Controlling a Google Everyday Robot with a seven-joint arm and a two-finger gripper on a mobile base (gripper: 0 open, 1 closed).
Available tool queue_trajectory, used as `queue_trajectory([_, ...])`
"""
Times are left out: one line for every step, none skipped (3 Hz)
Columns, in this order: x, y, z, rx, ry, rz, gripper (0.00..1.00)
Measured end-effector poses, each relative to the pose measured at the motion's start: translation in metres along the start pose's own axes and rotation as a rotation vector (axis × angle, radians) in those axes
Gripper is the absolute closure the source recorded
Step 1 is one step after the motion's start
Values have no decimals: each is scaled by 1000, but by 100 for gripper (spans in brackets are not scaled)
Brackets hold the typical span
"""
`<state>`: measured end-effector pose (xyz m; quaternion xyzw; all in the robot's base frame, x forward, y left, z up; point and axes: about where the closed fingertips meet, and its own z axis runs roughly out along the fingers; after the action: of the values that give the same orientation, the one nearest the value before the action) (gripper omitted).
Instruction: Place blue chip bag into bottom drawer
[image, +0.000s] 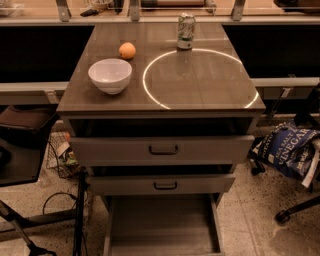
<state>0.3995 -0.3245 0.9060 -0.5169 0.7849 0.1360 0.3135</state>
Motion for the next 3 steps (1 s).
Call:
queue_trajectory([-1, 0, 0, 2, 0, -1, 100])
queue_trajectory([3, 10, 18, -5, 23, -14, 100])
queue_trajectory([30, 43, 75, -8, 58, -48, 100])
